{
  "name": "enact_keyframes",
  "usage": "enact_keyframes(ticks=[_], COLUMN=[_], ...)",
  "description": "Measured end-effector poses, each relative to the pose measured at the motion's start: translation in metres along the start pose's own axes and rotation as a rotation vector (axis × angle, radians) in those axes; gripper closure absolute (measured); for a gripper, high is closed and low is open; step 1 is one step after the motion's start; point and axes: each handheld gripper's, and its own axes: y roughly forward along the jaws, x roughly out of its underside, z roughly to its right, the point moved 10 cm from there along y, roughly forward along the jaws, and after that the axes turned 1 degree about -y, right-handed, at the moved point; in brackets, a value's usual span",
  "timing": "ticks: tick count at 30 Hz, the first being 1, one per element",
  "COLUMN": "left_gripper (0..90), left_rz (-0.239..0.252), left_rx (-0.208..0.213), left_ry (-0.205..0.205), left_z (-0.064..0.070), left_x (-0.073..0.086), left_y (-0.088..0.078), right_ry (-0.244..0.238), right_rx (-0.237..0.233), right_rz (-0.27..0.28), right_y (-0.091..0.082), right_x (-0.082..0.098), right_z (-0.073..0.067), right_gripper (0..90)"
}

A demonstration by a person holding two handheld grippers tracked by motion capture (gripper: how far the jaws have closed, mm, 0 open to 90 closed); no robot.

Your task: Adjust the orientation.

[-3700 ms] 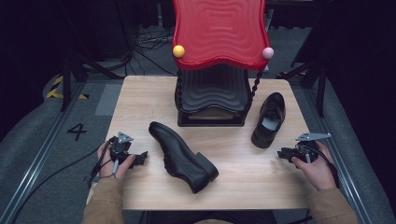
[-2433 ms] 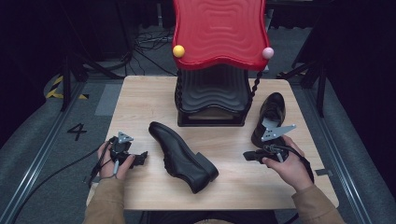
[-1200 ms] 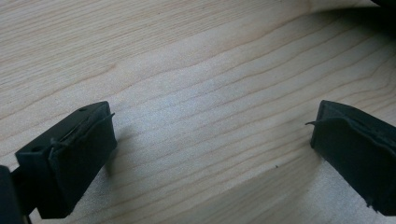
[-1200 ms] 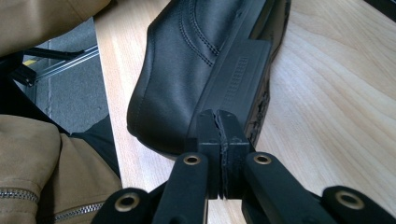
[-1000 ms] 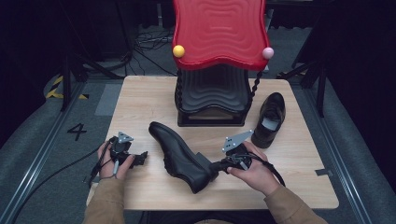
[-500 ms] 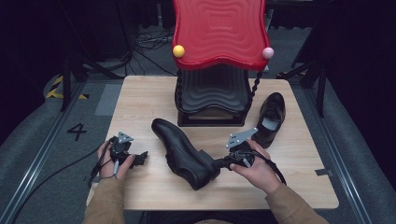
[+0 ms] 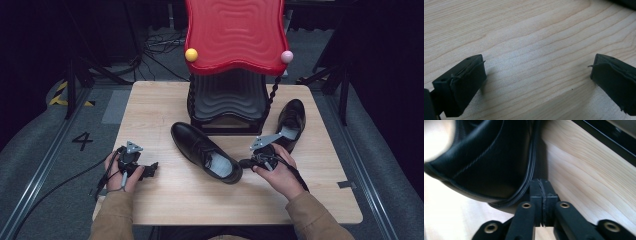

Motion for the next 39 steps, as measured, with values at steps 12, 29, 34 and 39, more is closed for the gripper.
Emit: enact_keyframes(ticks=[12, 29, 34, 39], left_gripper=[0.3, 0.3, 0.3, 0.3], left_rz=[0.000, 0.000, 0.000, 0.000], left_rx=[0.000, 0.001, 0.002, 0.001], left_ry=[0.000, 0.000, 0.000, 0.000], left_z=[0.000, 0.000, 0.000, 0.000], left_x=[0.000, 0.000, 0.000, 0.000], left_y=[0.000, 0.000, 0.000, 0.000], right_ry=[0.053, -0.104, -0.172, -0.229], right_rx=[0.055, -0.039, -0.061, -0.107], right_rz=[-0.026, 0.037, -0.006, -0.107], right_y=[0.002, -0.049, -0.044, -0.017], right_x=[0.012, -0.044, -0.054, -0.057], right_z=[0.021, -0.016, -0.027, -0.041], right_gripper=[81.9, 63.3, 60.7, 57.9])
